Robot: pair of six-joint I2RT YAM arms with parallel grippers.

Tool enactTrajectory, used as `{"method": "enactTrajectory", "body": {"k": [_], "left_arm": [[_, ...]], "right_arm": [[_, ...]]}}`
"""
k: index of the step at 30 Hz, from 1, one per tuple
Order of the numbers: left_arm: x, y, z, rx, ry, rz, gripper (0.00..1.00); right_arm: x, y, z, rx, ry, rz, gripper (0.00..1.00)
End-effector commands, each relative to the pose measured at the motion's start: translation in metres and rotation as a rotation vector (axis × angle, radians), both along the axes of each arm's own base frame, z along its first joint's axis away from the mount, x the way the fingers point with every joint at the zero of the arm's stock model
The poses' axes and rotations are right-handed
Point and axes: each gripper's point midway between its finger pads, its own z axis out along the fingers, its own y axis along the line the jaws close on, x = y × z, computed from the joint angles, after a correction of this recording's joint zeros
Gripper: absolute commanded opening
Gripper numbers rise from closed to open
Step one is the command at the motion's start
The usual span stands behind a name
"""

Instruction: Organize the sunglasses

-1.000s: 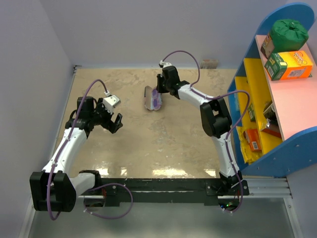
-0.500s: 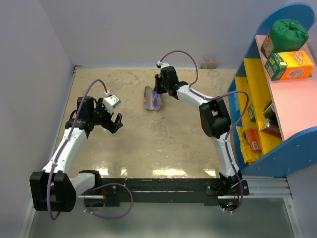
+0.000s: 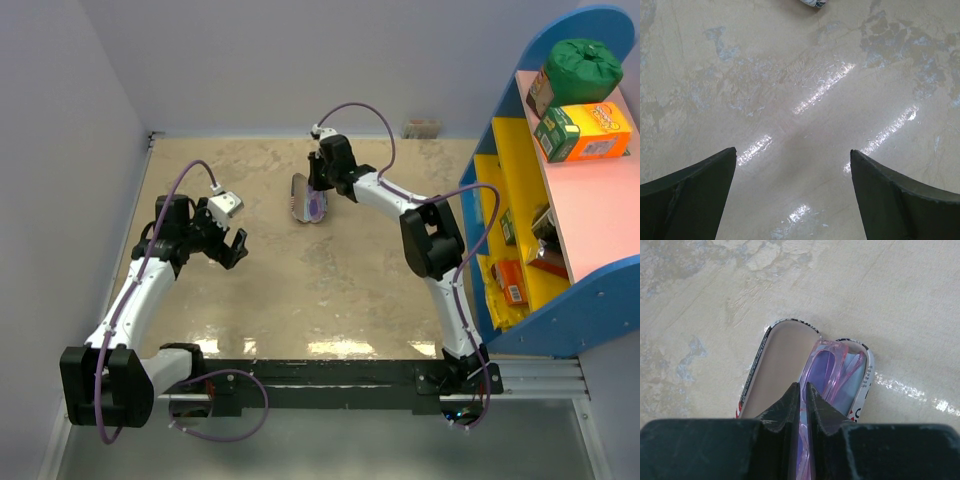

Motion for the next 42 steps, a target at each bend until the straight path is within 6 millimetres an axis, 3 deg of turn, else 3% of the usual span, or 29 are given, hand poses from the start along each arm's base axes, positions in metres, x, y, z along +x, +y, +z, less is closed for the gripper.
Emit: {"method": "enactTrajectory", "body": {"k": [1,18,28,42], "left_arm": [[0.002,0.001,0.006,-0.015,-0.031,0.005,1.0],[0.002,0.0,0.006,-0.017,-0.033,0.001,1.0],[0.001,-0.002,0.008,-0.023,-0.039,-0.006,1.0],[0.002,-0.002,0.007,-0.024,-0.034,-0.007,1.0]], "right_arm": [[0.011,0.0,0.01,-0.003,-0.037,-0.007,0.13],[0.013,-0.016,-0.004,-0.043,-0.019,-0.045,0.1],[0.014,-0.02,-0.002,-0.051,-0.027,-0.055,0.09],[0.012,-0.018,-0.005,-0.036,-0.013,-0.044,0.08]]}}
